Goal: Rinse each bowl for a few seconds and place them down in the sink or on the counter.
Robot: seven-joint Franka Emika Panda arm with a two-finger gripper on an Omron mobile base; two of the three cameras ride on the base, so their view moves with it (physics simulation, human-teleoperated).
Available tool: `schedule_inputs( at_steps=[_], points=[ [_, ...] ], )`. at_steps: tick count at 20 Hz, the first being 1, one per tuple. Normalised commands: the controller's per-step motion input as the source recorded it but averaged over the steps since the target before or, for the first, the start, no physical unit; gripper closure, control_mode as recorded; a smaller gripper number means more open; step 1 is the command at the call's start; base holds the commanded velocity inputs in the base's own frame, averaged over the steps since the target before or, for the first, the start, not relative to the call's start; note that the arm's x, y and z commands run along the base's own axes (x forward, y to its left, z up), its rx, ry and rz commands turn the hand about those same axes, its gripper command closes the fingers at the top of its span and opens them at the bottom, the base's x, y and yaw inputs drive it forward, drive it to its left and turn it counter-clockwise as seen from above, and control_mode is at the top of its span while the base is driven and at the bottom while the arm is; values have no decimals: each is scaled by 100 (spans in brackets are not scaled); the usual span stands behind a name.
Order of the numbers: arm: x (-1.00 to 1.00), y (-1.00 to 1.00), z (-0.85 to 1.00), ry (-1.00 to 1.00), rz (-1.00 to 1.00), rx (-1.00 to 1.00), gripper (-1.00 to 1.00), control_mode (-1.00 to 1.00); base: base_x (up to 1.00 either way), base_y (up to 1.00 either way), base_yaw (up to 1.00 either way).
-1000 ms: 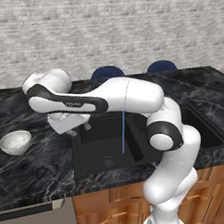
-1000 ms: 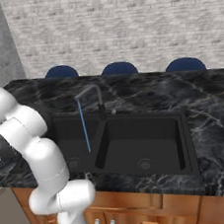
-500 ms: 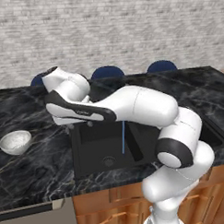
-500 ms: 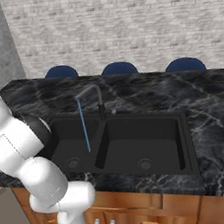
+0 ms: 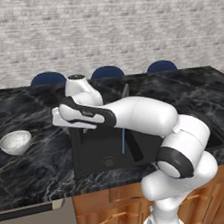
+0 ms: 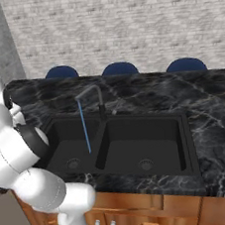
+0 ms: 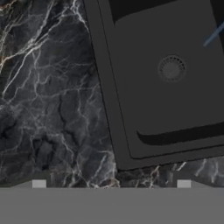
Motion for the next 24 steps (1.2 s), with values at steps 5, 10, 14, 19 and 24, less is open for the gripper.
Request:
schedule_inputs(
  at_steps=[5, 10, 14, 19, 24],
  points=[
    [50, 54, -15, 0, 14, 21, -100, -100, 0, 0, 0],
    [45, 59, -3, 0, 12, 11, -100, -100, 0, 0, 0],
    [38, 68, 0, 0, 8, 2, -100, -100, 0, 0, 0],
    [29, 72, 0, 0, 2, -5, -100, -100, 0, 0, 0],
    [29, 77, 0, 2, 0, -15, -100, -100, 0, 0, 0]
  ],
)
